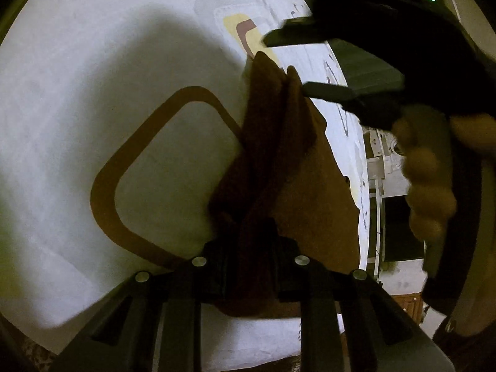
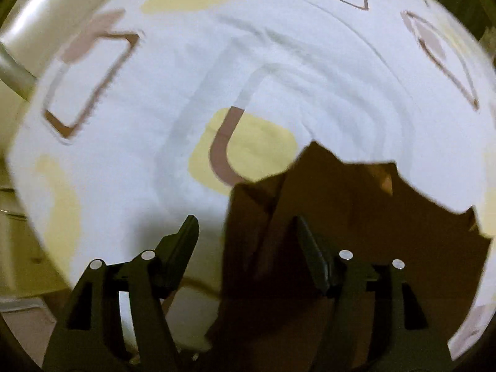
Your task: Fold small clothes
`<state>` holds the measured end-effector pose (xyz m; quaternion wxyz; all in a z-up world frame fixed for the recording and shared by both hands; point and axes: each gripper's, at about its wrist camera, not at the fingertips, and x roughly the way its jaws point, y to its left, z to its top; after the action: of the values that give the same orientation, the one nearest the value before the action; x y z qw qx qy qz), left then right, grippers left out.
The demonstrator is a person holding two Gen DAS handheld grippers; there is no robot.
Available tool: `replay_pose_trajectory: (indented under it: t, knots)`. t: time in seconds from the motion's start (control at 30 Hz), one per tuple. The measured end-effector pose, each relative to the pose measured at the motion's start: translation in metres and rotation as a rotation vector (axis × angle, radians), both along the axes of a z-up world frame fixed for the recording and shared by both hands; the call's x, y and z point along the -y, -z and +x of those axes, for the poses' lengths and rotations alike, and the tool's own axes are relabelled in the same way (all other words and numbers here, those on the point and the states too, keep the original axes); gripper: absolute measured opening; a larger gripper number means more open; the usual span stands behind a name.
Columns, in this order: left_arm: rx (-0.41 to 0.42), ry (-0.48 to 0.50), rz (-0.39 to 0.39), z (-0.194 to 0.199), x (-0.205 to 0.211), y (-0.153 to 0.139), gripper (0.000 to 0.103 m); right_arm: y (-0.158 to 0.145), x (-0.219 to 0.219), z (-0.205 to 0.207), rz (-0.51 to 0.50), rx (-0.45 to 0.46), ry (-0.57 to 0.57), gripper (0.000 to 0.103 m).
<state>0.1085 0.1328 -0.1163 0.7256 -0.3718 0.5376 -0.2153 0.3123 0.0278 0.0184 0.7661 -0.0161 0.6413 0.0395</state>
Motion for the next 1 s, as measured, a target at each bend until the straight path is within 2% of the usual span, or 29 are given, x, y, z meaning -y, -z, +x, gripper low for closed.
replay_pose_trajectory:
  t: [0.2, 0.3, 0.33, 0.47, 0.5, 0.57, 0.67, 1.0]
  knots:
    - [0.022, 0.003, 0.019, 0.0, 0.0, -0.001, 0.021, 0.027, -0.019, 0.008, -0.135, -0.073, -0.034, 0.067]
    - [0.026, 0.002, 0.024, -0.002, 0.003, -0.003, 0.021, 0.032, -0.016, 0.007, -0.14, -0.086, -0.027, 0.066]
    - [0.028, 0.002, 0.027, -0.002, 0.003, -0.003, 0.021, 0.032, -0.014, 0.007, -0.139, -0.089, -0.022, 0.064]
    - [0.033, 0.005, 0.039, -0.003, 0.004, -0.005, 0.021, 0.034, -0.008, 0.005, -0.152, -0.09, -0.026, 0.042]
    - [0.034, 0.005, 0.044, -0.003, 0.005, -0.006, 0.021, 0.034, -0.008, 0.004, -0.142, -0.085, -0.029, 0.034]
    - [0.037, 0.004, 0.055, -0.003, 0.006, -0.008, 0.021, 0.034, -0.006, 0.002, -0.144, -0.087, -0.036, 0.024]
    - [0.05, 0.008, 0.082, -0.003, 0.008, -0.011, 0.019, 0.032, 0.0, 0.001, -0.125, -0.078, -0.037, 0.015]
    - [0.077, 0.013, 0.2, -0.004, 0.025, -0.023, 0.018, 0.015, 0.048, -0.015, 0.07, -0.021, 0.003, 0.011]
